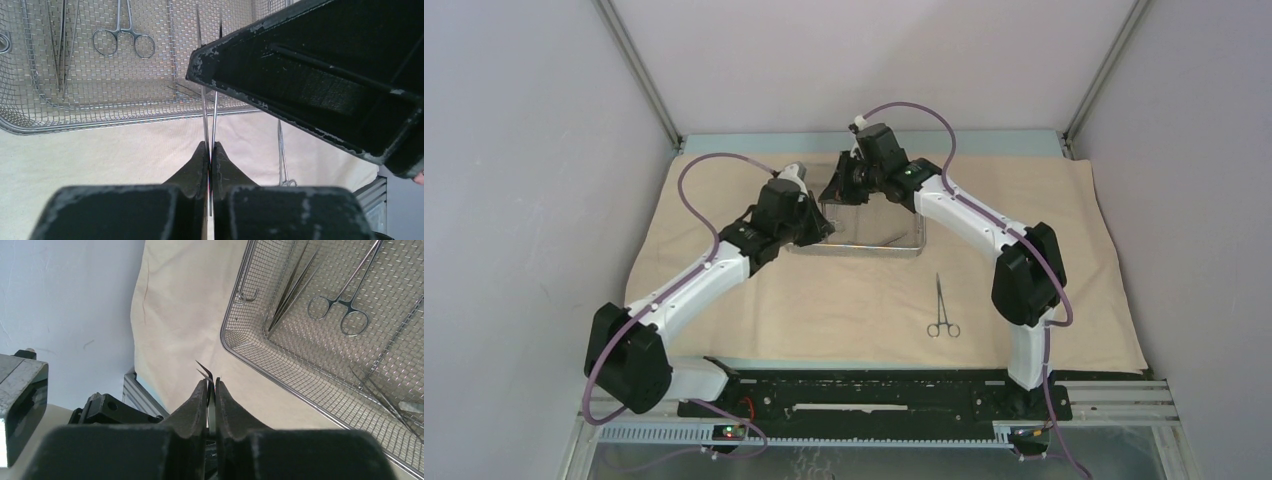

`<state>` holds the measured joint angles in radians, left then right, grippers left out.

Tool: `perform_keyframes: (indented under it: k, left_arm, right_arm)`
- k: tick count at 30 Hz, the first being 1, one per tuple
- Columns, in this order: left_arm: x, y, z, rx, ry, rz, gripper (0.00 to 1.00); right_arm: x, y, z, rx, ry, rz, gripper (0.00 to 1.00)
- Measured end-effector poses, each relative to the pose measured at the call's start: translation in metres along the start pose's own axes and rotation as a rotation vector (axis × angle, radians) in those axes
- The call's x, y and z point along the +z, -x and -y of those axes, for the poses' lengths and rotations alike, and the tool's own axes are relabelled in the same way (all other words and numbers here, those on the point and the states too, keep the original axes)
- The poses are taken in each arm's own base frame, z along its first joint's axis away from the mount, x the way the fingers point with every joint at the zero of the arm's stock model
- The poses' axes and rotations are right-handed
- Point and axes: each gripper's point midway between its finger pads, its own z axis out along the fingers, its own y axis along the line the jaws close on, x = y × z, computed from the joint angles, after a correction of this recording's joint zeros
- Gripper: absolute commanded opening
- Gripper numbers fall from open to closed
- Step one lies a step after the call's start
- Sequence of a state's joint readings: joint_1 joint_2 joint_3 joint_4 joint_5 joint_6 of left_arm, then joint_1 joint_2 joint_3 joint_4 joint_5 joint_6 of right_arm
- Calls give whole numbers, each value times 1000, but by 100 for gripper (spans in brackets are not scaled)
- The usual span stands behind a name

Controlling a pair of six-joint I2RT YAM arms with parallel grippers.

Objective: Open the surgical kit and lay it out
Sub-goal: Place the medical item in the surgical kit.

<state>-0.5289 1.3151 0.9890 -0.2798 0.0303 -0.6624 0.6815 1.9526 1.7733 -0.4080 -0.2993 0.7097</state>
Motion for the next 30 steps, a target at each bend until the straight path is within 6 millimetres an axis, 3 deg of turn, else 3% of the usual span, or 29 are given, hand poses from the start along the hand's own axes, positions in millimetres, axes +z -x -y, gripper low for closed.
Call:
perform_keyframes:
  k: [5, 8, 14, 18, 23, 27, 30]
  left_arm:
    - [0, 0, -7, 17, 34, 2, 0]
    - [-2, 1, -18, 46, 85, 11, 0]
    - [-17, 15, -51, 113, 196, 46, 0]
    - [-31, 37, -102, 126, 338, 71, 0]
    - [-46, 61, -159, 113, 485, 64, 0]
    - [-37, 73, -185, 136, 559, 8, 0]
    - [-19, 73, -197, 171, 587, -68, 0]
  right_arm:
    - [-2, 0, -1, -9, -3, 6, 67]
    - [-6, 1, -6, -34, 3, 16, 79]
    - [-26, 12, -9, -68, 2, 60, 86]
    - [-49, 15, 0, -76, -7, 86, 86]
    - [-76, 19, 31, -44, -35, 119, 86]
    - [-89, 17, 52, -28, -66, 127, 87]
    - [-99, 11, 56, -38, -71, 130, 87]
